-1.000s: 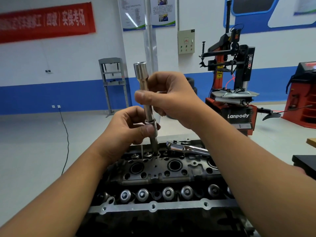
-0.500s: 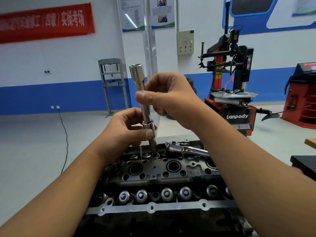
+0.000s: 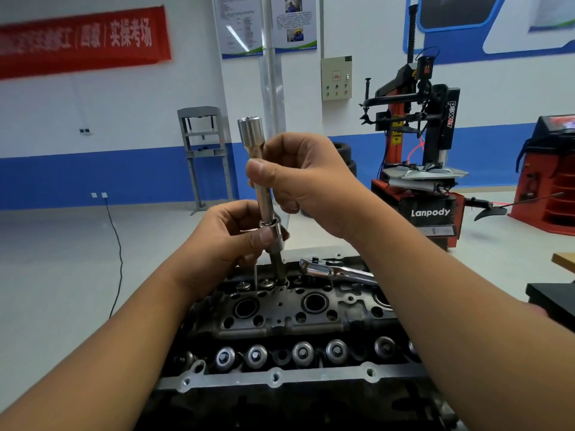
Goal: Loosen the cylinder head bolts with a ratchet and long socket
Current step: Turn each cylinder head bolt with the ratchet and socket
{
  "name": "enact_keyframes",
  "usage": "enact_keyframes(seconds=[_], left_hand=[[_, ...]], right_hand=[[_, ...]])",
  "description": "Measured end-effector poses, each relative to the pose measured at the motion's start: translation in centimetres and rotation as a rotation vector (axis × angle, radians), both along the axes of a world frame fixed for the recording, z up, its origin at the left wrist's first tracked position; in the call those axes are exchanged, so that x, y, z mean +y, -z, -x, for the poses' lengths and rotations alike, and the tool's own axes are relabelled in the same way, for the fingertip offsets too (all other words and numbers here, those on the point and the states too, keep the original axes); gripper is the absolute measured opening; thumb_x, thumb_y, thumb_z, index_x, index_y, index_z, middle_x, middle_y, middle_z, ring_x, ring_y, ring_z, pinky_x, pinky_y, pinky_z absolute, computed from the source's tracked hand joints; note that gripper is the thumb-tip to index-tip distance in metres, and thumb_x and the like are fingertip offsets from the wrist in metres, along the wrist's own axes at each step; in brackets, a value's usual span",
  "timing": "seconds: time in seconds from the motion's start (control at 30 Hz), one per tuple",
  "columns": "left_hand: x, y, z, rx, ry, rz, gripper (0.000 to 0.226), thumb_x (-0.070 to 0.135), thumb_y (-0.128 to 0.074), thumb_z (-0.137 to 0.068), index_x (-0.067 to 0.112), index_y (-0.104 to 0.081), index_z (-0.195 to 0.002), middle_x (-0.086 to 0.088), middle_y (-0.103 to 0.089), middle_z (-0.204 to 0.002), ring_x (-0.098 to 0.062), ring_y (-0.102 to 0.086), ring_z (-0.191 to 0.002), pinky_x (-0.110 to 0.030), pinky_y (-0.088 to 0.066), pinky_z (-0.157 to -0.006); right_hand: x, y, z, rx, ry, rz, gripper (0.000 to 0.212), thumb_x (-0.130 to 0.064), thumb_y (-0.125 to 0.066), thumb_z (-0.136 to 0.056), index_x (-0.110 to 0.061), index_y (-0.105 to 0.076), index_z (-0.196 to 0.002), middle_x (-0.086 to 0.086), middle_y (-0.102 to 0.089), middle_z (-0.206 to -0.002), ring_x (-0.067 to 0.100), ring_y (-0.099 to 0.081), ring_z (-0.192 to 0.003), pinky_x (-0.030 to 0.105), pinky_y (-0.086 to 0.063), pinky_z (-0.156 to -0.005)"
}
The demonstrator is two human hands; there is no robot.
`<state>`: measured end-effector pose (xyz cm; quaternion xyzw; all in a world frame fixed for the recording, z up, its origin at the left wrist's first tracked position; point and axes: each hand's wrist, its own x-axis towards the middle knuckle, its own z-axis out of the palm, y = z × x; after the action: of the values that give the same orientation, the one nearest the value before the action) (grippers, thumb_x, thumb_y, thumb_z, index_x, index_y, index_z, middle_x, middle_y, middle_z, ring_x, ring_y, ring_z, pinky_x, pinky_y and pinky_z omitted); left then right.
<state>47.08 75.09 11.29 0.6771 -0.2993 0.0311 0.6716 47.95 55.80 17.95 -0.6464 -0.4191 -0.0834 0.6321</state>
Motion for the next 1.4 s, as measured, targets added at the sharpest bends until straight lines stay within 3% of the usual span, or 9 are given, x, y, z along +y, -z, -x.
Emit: enact_keyframes(seconds=[0.13, 0.33, 0.57, 0.7, 0.83, 1.0, 1.13, 1.27, 1.4], left_hand=[[0.0, 0.1, -0.1, 0.054, 0.139, 0.023, 0.039, 0.039, -0.081, -0.087, 0.015, -0.076, -0.117, -0.019, -0.075, -0.108, -0.01, -0.053, -0.06, -0.021, -0.048, -0.055], [0.1, 0.1, -0.5, -0.038, -0.046, -0.032, 0.066, 0.048, -0.099, -0.061, 0.011, -0.074, -0.109, -0.019, -0.078, -0.1, -0.016, -0.069, -0.069, -0.02, -0.045, -0.052], [0.3, 0.4, -0.6, 0.08, 0.211, -0.004, 0.049, 0.04, -0.085, -0.086, 0.014, -0.073, -0.126, -0.02, -0.074, -0.12, -0.009, -0.054, -0.057, -0.022, -0.048, -0.056], [0.1, 0.3, -0.5, 0.022, 0.093, -0.027, 0.057, 0.044, -0.092, -0.075, 0.014, -0.073, -0.119, -0.02, -0.076, -0.107, -0.01, -0.053, -0.056, -0.021, -0.047, -0.054], [0.0, 0.2, -0.4, -0.009, -0.047, -0.044, 0.063, 0.048, -0.099, -0.061, 0.016, -0.075, -0.11, -0.02, -0.078, -0.102, -0.01, -0.068, -0.066, -0.019, -0.048, -0.054], [0.2, 0.1, 0.0, 0.057, 0.088, -0.103, 0.046, 0.04, -0.087, -0.082, 0.022, -0.074, -0.122, -0.018, -0.076, -0.119, -0.013, -0.07, -0.082, -0.027, -0.053, -0.068], [-0.1, 0.1, 0.2, 0.011, 0.011, -0.106, 0.047, 0.037, -0.095, -0.072, 0.021, -0.076, -0.112, -0.013, -0.079, -0.107, -0.029, -0.075, -0.106, -0.037, -0.061, -0.085], [-0.1, 0.0, 0.1, 0.036, -0.004, -0.084, 0.052, 0.023, -0.095, -0.072, 0.011, -0.072, -0.117, -0.016, -0.078, -0.104, -0.033, -0.077, -0.102, -0.036, -0.062, -0.086], [-0.3, 0.2, 0.5, 0.067, 0.09, -0.2, 0.034, 0.007, -0.084, -0.084, 0.019, -0.075, -0.115, -0.023, -0.077, -0.111, -0.039, -0.075, -0.11, -0.036, -0.06, -0.093]], right_hand=[[-0.1, -0.3, 0.2, 0.045, -0.046, 0.004, 0.016, -0.005, -0.058, -0.104, 0.009, -0.064, -0.108, 0.019, -0.069, -0.088, 0.006, -0.048, -0.044, 0.018, -0.039, -0.044], [-0.1, -0.1, 0.3, 0.008, -0.025, 0.022, 0.01, -0.007, -0.073, -0.094, -0.002, -0.066, -0.098, 0.016, -0.07, -0.084, 0.015, -0.049, -0.054, 0.028, -0.036, -0.048], [0.0, -0.3, 0.1, 0.039, -0.016, 0.025, 0.015, -0.007, -0.055, -0.106, 0.003, -0.066, -0.107, 0.012, -0.074, -0.086, 0.029, -0.043, -0.057, 0.029, -0.04, -0.05], [-0.2, -0.3, 0.3, 0.022, -0.02, 0.04, 0.01, -0.008, -0.061, -0.103, -0.003, -0.067, -0.108, 0.009, -0.076, -0.085, 0.029, -0.05, -0.062, 0.028, -0.04, -0.051], [0.1, -0.1, 0.5, 0.001, -0.015, -0.016, 0.007, -0.005, -0.07, -0.096, -0.006, -0.063, -0.093, 0.012, -0.072, -0.077, 0.006, -0.061, -0.052, 0.019, -0.043, -0.047], [0.0, -0.5, 0.4, 0.045, 0.019, 0.038, 0.014, -0.012, -0.055, -0.106, -0.003, -0.065, -0.103, 0.007, -0.074, -0.081, 0.029, -0.049, -0.069, 0.026, -0.04, -0.05], [-0.2, -0.3, 0.5, 0.01, 0.03, 0.059, 0.006, -0.011, -0.069, -0.097, -0.005, -0.067, -0.098, 0.008, -0.074, -0.082, 0.019, -0.062, -0.071, 0.029, -0.046, -0.06], [0.0, -0.1, 0.3, 0.017, 0.022, 0.04, 0.01, -0.005, -0.075, -0.091, -0.001, -0.066, -0.094, 0.015, -0.072, -0.082, 0.03, -0.068, -0.078, 0.054, -0.057, -0.077], [0.1, -0.2, 0.3, 0.096, -0.045, 0.051, 0.011, -0.008, -0.061, -0.102, 0.0, -0.068, -0.103, 0.011, -0.075, -0.083, 0.027, -0.071, -0.075, 0.046, -0.059, -0.076]])
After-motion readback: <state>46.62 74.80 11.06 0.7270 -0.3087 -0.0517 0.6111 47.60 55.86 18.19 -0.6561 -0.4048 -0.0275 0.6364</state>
